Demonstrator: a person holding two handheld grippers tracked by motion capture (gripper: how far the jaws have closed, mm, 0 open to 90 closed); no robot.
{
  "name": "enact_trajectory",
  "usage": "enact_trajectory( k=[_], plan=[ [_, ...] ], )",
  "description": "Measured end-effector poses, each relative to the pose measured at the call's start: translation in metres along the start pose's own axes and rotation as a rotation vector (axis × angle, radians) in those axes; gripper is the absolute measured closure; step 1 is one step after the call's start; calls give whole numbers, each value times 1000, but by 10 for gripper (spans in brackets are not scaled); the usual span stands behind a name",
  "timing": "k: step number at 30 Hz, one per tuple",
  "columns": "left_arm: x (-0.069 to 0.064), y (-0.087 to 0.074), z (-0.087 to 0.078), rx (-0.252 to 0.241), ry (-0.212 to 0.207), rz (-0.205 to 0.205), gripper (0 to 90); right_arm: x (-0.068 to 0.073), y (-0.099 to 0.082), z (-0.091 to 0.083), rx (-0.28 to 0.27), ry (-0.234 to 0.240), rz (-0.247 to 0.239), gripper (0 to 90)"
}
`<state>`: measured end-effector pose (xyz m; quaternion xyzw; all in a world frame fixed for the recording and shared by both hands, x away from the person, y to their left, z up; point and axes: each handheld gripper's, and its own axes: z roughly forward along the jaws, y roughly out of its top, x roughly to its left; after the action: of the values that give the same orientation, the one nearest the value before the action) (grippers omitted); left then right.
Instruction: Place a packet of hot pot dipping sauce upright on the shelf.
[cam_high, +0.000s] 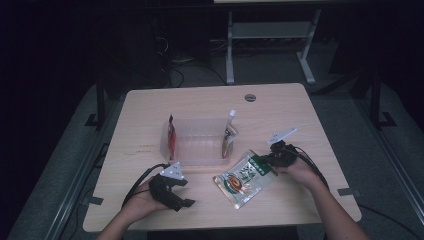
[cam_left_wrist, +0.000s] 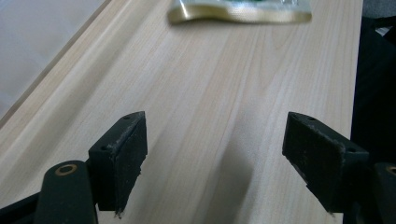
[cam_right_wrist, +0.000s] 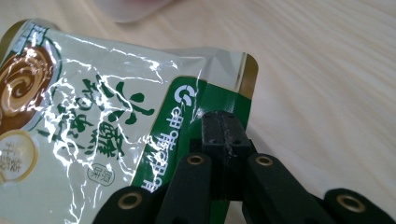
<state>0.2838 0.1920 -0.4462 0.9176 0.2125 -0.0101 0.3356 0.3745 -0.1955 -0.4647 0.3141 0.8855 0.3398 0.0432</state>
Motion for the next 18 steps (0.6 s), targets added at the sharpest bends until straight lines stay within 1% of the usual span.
enact_trajectory(
  k=[1,3,4,6,7,8,10,16,17,18],
  plan=[
    [0,0,0,0,0,0,218,4,1,2,0,21,-1,897],
    [0,0,0,2,3,2,218,9,3,4,3,47,-30,897],
    [1,0,-1,6,4,3,218,12,4,6,7,50,-40,897],
    [1,0,0,3,1,-2,218,19,6,8,11,78,-48,897],
    [1,0,0,3,4,-1,219,21,7,10,13,89,-66,897],
    [1,0,0,5,4,1,218,26,8,11,16,109,-68,897],
    [1,0,-1,5,5,5,218,33,10,14,28,134,-95,897],
    [0,-1,-1,-7,11,9,218,54,13,19,53,194,-173,897],
    [1,-1,-1,-6,12,8,218,56,13,20,53,198,-197,897],
    [1,-1,-1,-6,12,8,218,58,14,21,55,196,-207,897]
  ],
)
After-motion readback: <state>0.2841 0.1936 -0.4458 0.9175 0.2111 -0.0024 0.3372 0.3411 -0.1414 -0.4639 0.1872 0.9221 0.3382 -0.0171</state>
